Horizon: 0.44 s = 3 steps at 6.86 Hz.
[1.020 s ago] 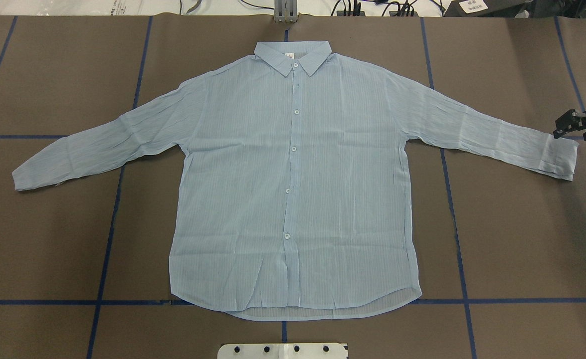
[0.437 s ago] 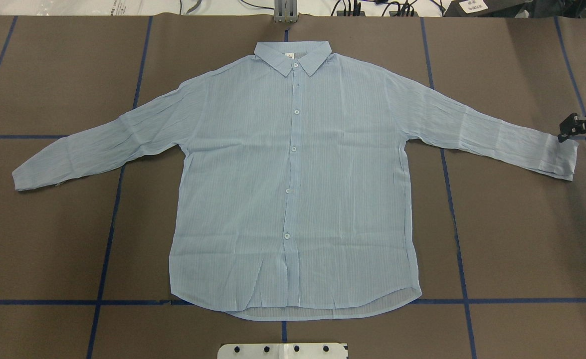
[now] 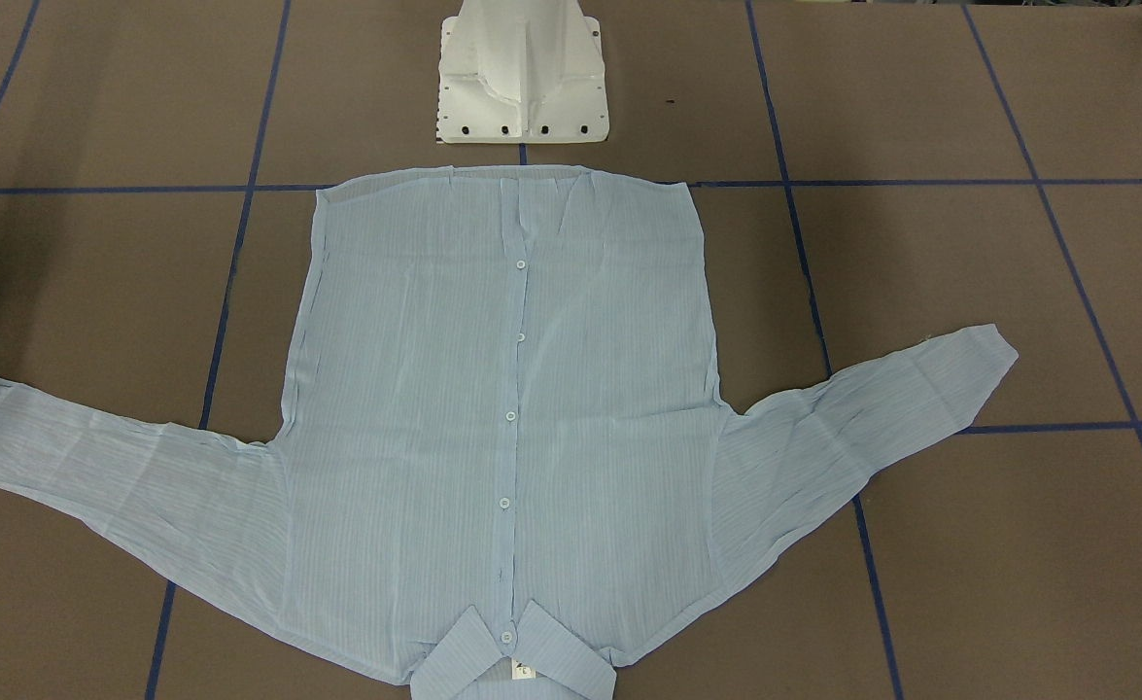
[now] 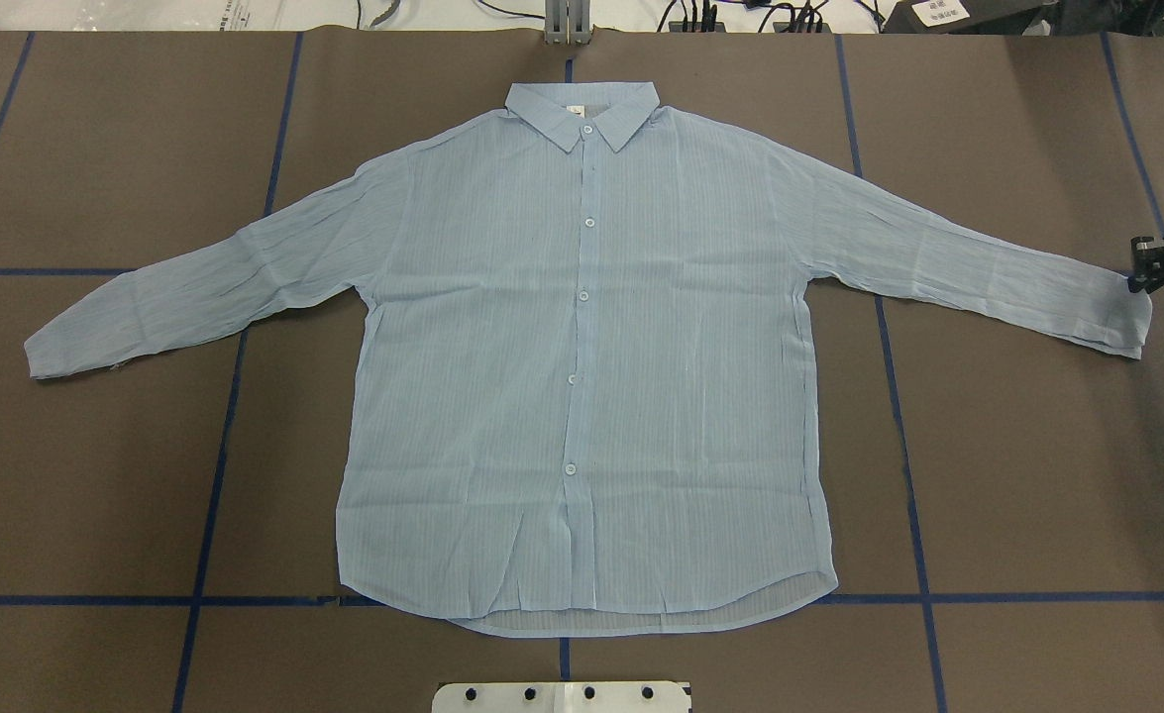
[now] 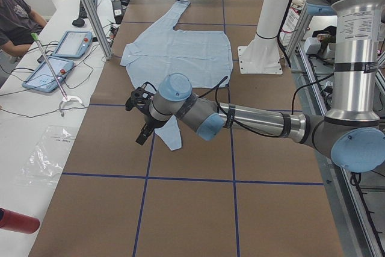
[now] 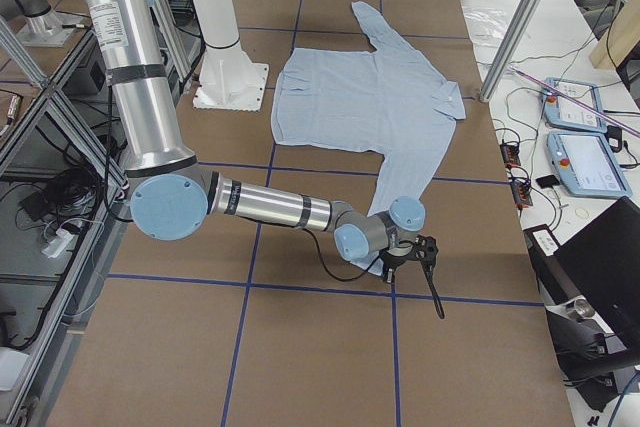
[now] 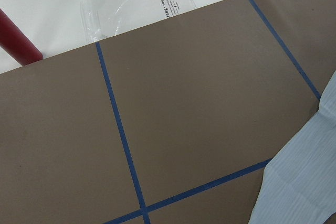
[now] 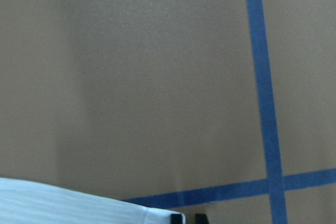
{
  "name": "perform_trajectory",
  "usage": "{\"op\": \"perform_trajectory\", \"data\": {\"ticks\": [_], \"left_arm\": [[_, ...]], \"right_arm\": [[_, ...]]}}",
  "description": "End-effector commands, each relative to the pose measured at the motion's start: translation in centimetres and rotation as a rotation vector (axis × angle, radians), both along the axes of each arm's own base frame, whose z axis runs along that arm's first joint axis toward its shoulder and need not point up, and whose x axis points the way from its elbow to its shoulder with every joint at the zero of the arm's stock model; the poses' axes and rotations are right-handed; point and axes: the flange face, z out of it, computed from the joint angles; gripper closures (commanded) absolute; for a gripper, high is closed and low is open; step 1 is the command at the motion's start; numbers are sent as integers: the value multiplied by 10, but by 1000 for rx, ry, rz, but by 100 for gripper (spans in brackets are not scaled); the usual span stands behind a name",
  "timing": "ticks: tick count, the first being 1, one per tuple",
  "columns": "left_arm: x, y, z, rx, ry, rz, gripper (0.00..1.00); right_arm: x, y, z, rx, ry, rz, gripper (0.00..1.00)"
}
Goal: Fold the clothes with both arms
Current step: 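Lower the right gripper onto the cuff of the sleeve nearest it and grasp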
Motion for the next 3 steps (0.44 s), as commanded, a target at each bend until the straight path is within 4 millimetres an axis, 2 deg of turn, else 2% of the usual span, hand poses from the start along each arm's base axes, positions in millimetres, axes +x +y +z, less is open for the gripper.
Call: {"op": "perform_trajectory", "data": {"ticks": [1,2,3], "left_arm": [[0,0,0,0,0,0,0],[0,0,-1,2,0,0,0],[0,0,-2,3,0,0,0]], "right_arm": [[-6,-15,-16,22,-5,1,100],[-5,-17,-22,30,-13,3,100],[4,-23,-44,49,-69,10,100]]}}
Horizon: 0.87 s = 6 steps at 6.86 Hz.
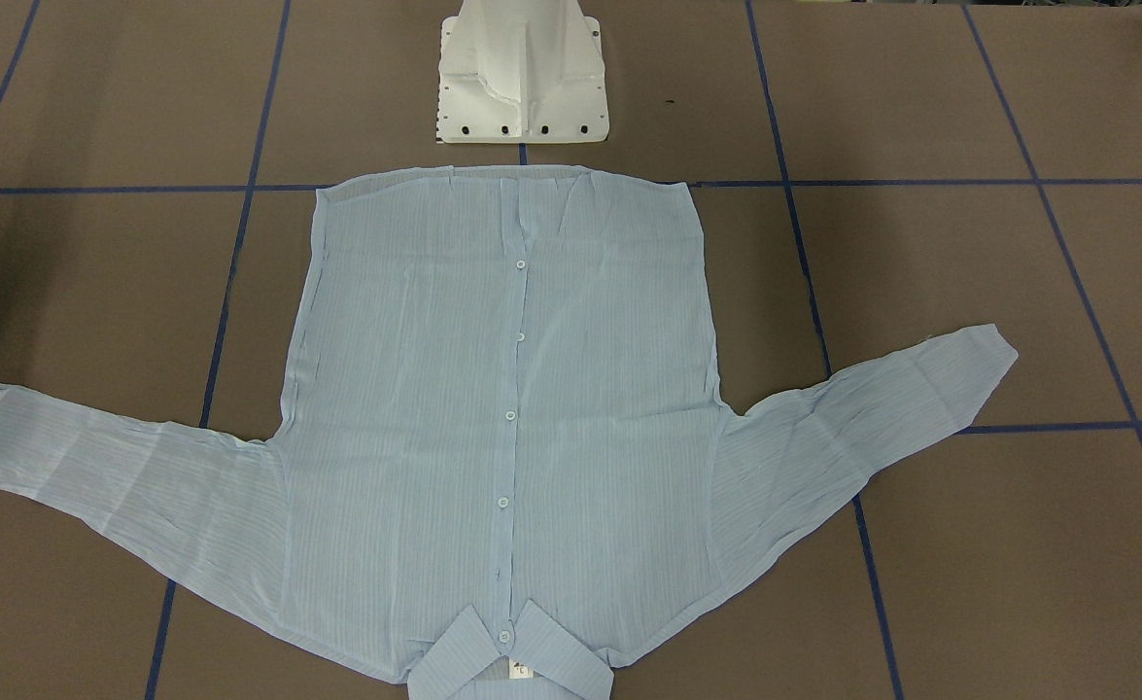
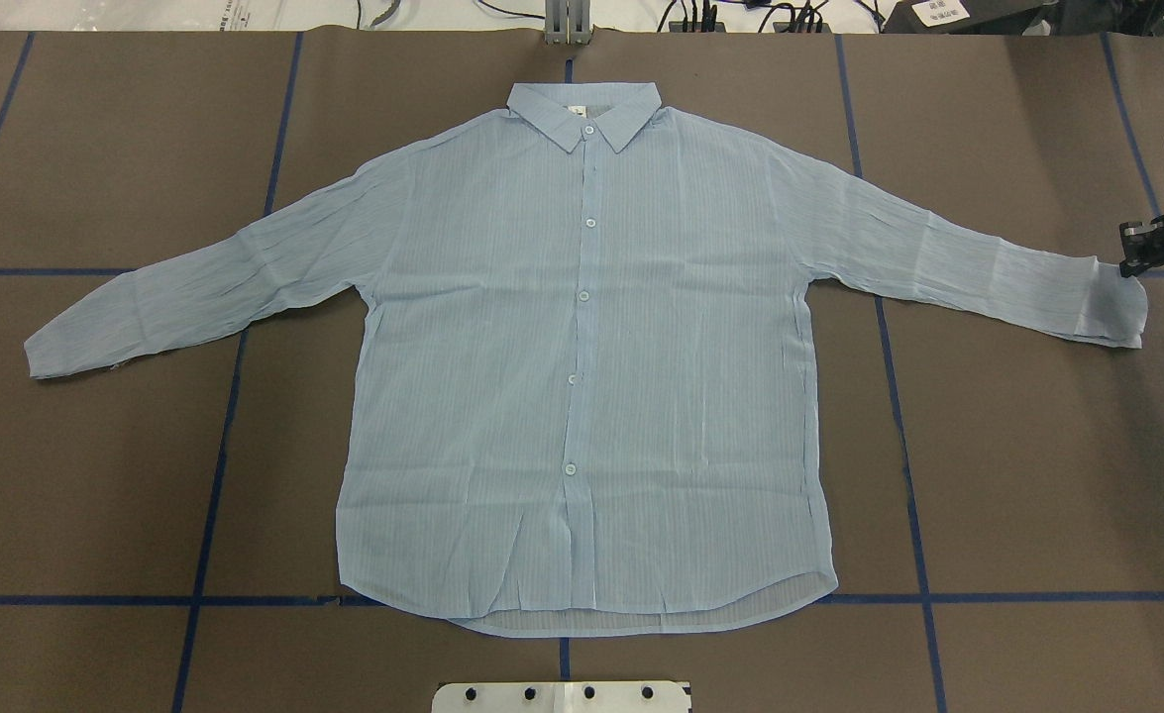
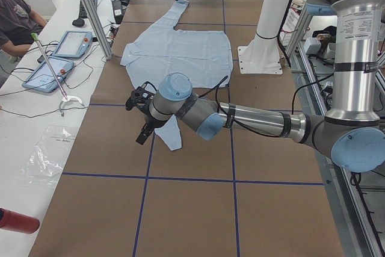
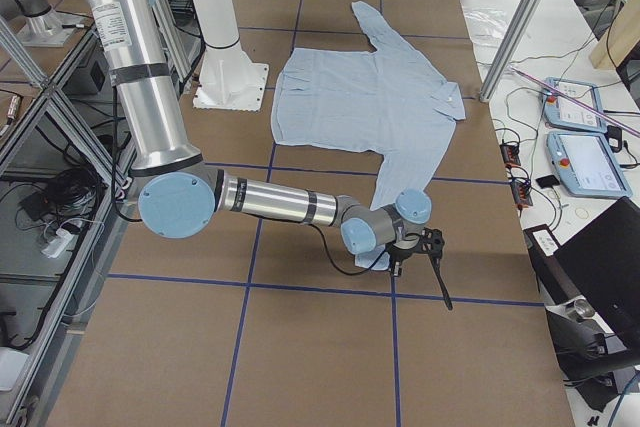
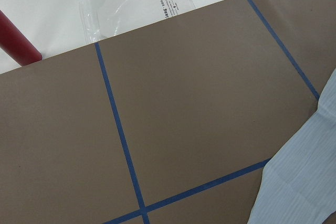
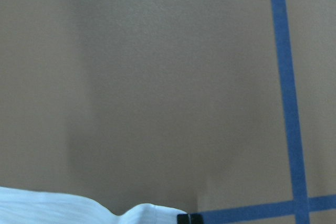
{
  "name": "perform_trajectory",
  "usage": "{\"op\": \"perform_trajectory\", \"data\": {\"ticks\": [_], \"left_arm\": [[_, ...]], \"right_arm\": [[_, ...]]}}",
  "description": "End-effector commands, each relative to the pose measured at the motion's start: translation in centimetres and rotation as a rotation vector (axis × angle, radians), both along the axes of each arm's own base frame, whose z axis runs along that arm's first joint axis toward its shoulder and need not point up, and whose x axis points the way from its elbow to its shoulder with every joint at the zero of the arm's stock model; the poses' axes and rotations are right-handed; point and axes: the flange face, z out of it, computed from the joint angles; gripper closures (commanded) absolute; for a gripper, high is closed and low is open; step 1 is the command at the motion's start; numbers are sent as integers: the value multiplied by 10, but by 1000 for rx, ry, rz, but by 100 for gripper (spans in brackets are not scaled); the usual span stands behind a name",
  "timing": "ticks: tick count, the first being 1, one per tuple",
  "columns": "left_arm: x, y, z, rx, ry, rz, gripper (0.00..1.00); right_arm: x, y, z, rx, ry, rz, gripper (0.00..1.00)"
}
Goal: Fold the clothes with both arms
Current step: 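Lift the sleeve with the right gripper and fold it across toward the collar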
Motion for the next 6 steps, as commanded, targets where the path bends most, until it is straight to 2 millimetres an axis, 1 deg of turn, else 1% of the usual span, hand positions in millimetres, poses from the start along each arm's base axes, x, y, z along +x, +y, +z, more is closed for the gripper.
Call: {"op": "perform_trajectory", "data": {"ticks": [1,2,3,4,5,6], "left_arm": [[0,1,-8,15,0,0,0],[0,2,-9,17,0,0,0],[0,2,-9,17,0,0,0],[0,2,-9,15,4,3,0],[0,2,-10,17,5,4,0],[0,4,-6,9,5,4,0]], "right_arm": [[0,-7,-49,17,-144,-16,100],[-4,-8,-69,17,-174,0,100],[-15,-12,-97,-18,-229,25,100],[-48,-24,-140,-72,-280,50,100],[-90,-33,-192,-126,-316,84,100],[-126,-38,-242,-183,-349,122,100]]}}
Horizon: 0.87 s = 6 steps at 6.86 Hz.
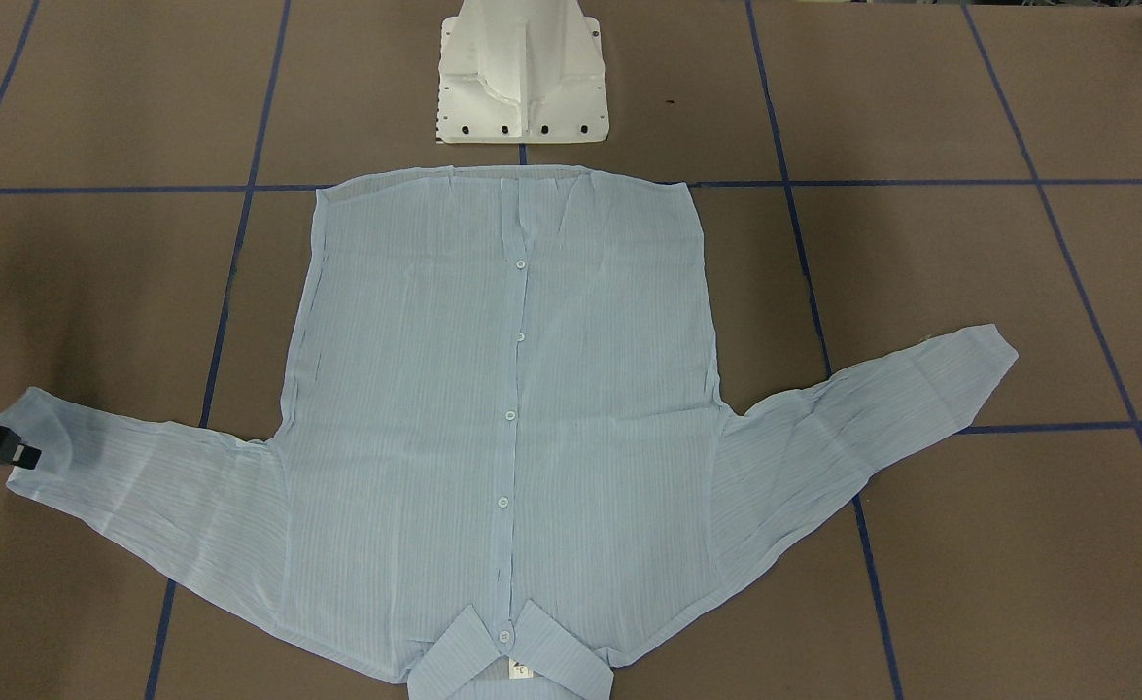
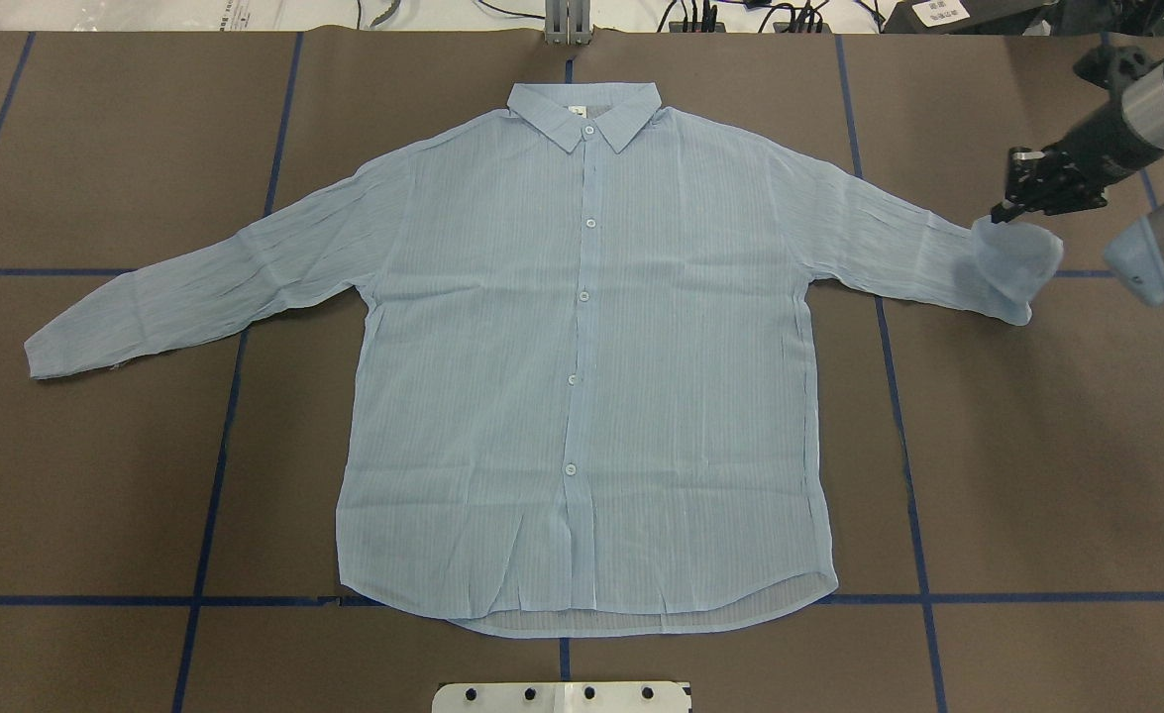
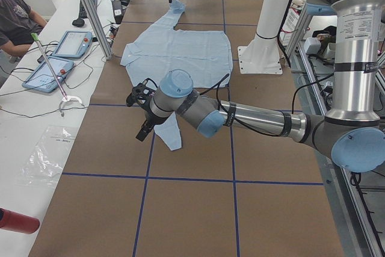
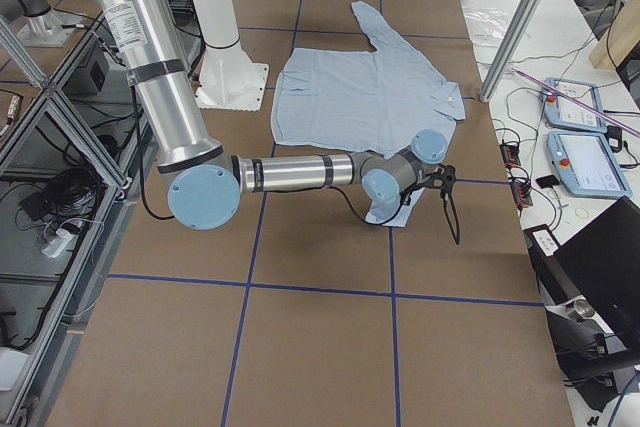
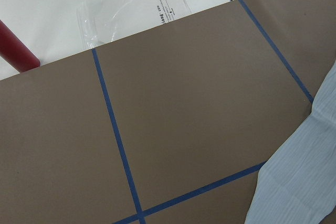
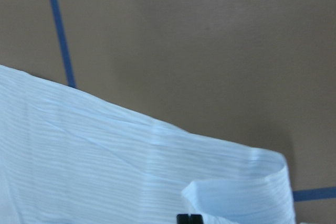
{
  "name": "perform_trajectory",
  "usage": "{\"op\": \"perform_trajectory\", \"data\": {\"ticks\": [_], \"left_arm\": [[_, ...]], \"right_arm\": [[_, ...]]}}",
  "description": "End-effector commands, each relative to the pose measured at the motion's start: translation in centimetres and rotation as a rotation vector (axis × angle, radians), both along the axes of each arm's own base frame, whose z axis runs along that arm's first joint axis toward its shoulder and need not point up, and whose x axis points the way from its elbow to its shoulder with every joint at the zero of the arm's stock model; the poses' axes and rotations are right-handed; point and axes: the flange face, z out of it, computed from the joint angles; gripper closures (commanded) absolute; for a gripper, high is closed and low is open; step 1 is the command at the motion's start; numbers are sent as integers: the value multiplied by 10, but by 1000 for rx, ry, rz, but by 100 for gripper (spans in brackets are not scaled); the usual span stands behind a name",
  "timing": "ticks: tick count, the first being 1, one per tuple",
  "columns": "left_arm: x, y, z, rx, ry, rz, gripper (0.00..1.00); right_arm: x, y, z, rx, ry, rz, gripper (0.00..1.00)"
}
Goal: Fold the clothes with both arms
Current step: 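Lift the sleeve with the right gripper and fold it across toward the collar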
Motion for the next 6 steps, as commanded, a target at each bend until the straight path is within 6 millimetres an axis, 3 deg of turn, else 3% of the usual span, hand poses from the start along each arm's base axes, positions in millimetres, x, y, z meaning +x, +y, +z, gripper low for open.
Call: {"op": "perform_trajectory", "data": {"ticks": [1,2,3,4,5,6], "left_arm": [[0,2,1,-4,2,2,0],[0,2,1,-4,2,2,0],[0,2,2,-5,2,2,0],[0,3,4,-8,2,2,0],[0,4,4,-10,3,3,0],[0,4,4,-10,3,3,0]], "right_arm": [[-82,-13,-120,-115,-83,59,100],[-118,-21,-182,-155,-105,117,100],[-166,-16,-235,-174,-113,175,100],[-222,-9,-277,-163,-105,225,100],[-271,-20,-325,-175,-101,266,100],[-303,-24,-363,-154,-103,286,100]]}}
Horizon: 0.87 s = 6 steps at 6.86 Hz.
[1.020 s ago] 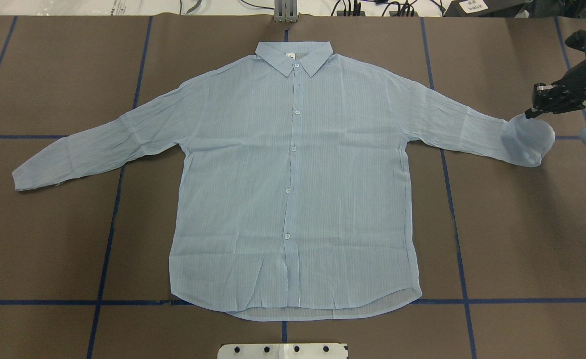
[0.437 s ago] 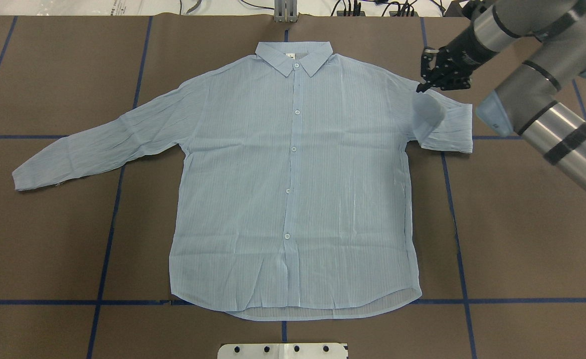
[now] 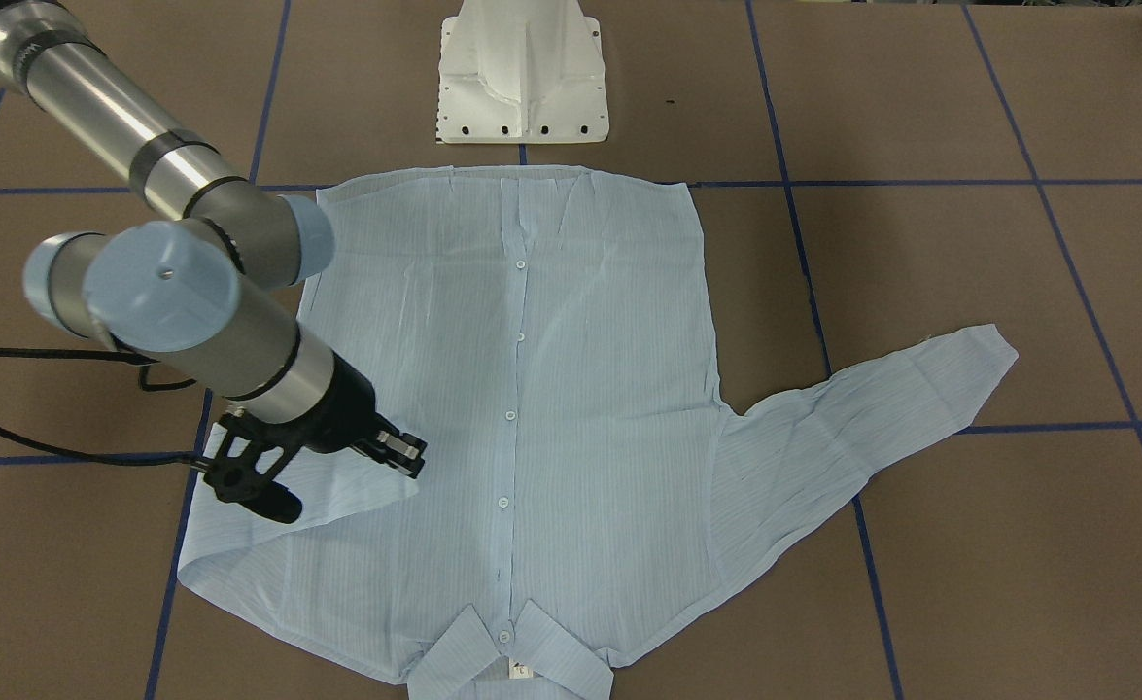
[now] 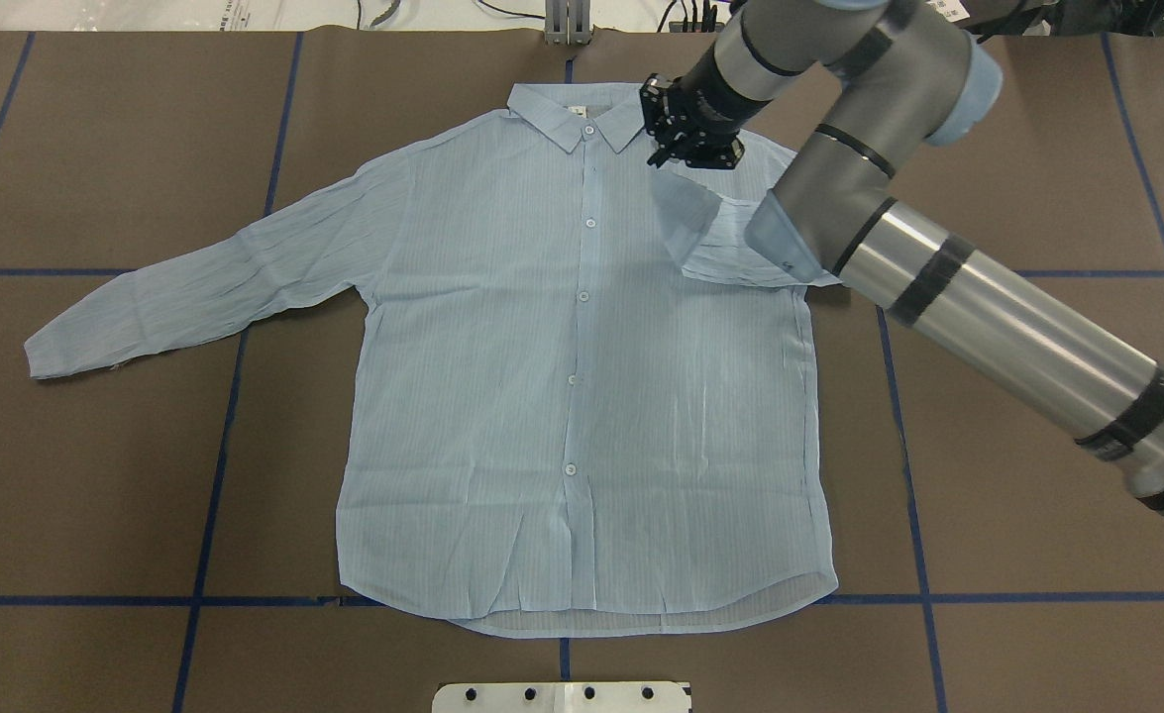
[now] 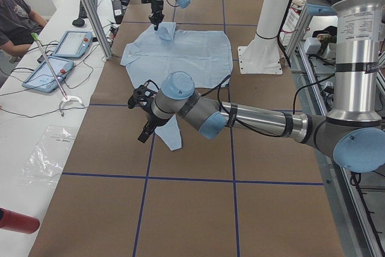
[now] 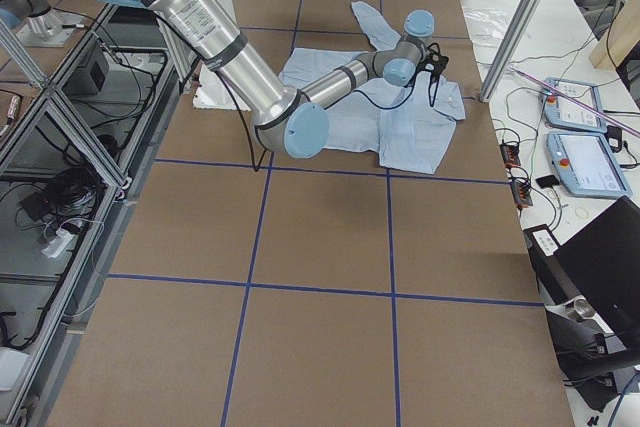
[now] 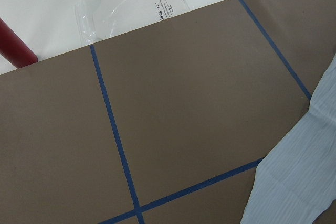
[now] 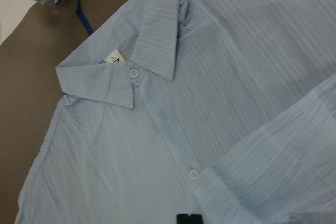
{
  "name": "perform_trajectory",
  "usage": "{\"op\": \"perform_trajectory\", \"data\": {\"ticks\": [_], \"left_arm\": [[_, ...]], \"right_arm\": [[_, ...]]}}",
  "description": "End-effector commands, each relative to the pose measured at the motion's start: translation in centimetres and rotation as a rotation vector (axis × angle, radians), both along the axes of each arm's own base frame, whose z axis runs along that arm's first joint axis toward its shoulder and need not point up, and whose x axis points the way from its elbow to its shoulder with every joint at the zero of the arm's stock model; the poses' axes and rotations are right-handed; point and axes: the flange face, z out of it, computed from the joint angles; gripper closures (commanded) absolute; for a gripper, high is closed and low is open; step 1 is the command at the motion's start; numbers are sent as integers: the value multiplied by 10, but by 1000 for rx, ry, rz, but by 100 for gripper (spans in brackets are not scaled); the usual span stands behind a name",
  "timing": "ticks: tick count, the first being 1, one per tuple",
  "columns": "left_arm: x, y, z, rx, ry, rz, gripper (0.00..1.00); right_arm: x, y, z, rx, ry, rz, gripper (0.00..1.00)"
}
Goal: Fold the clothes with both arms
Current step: 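Lift the sleeve with the right gripper and fold it across toward the collar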
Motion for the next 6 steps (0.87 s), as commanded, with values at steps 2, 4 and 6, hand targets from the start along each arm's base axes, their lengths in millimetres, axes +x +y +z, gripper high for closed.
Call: {"op": "perform_trajectory", "data": {"ticks": [2,4,6], "left_arm": [[0,6,-1,2,0,0,0],[1,6,2,-5,0,2,0],[5,4,8,-16,1,10,0]], "right_arm": [[-123,19,-94,39,4,112,100],[-155,29,-104,48,29,164,100],[-188,46,-110,68,66,198,0]]}}
